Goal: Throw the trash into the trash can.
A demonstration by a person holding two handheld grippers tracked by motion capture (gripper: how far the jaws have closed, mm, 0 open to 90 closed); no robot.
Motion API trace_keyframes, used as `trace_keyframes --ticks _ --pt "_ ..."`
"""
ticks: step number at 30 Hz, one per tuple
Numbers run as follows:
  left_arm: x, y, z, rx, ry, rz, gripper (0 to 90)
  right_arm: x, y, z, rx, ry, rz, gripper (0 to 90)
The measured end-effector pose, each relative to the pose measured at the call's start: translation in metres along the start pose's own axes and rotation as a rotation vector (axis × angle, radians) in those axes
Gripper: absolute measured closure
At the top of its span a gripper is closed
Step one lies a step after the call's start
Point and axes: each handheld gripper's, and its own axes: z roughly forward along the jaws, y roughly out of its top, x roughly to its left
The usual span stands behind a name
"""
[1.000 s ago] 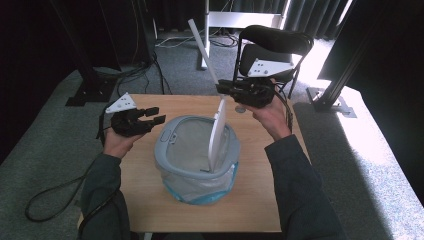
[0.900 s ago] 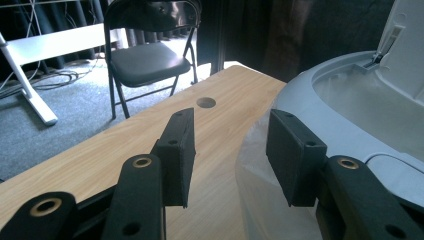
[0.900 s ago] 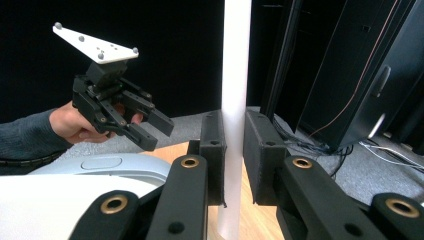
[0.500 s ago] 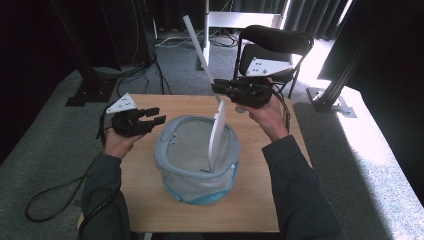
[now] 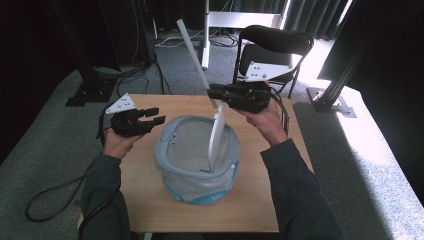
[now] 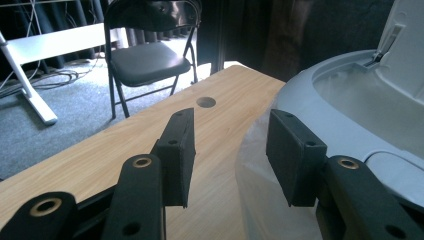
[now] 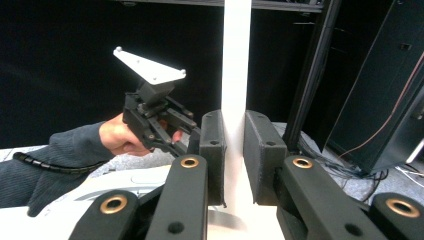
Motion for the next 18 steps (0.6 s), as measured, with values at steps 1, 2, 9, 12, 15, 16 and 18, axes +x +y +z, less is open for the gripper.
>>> trace_keyframes --ticks 1,2,9,12,15,16,18 --pt "-0.0003 0.0003 0.0003 -0.001 -0.001 -0.001 54.6 0.0009 0.0001 -0.0001 0.002 0.003 -0.001 79.0" --pt "-0.0004 0.0005 0.0006 -0.002 0.000 0.001 54.6 0.0017 0.0002 -0.0003 0.005 0.003 -0.003 79.0" --pt "-0.0008 0.0009 0.0020 -0.001 -0.002 0.002 54.6 0.0037 0.0006 0.0000 0.005 0.020 -0.004 79.0" --pt "-0.0008 0.0006 0.0021 0.000 -0.002 0.001 54.6 0.0046 -0.0001 0.0008 0.014 0.023 -0.007 78.9" --pt "-0.0005 0.0004 0.0017 0.000 -0.002 0.001 54.6 0.0051 -0.0005 0.0006 0.012 0.027 -0.004 78.9" --pt "-0.0006 0.0003 0.0016 0.000 -0.002 0.000 54.6 0.0051 -0.0006 0.0004 0.010 0.032 -0.002 78.9" --pt "-0.0005 0.0003 0.0016 0.001 -0.001 0.001 54.6 0.0055 -0.0008 -0.0001 0.010 0.035 -0.001 78.9"
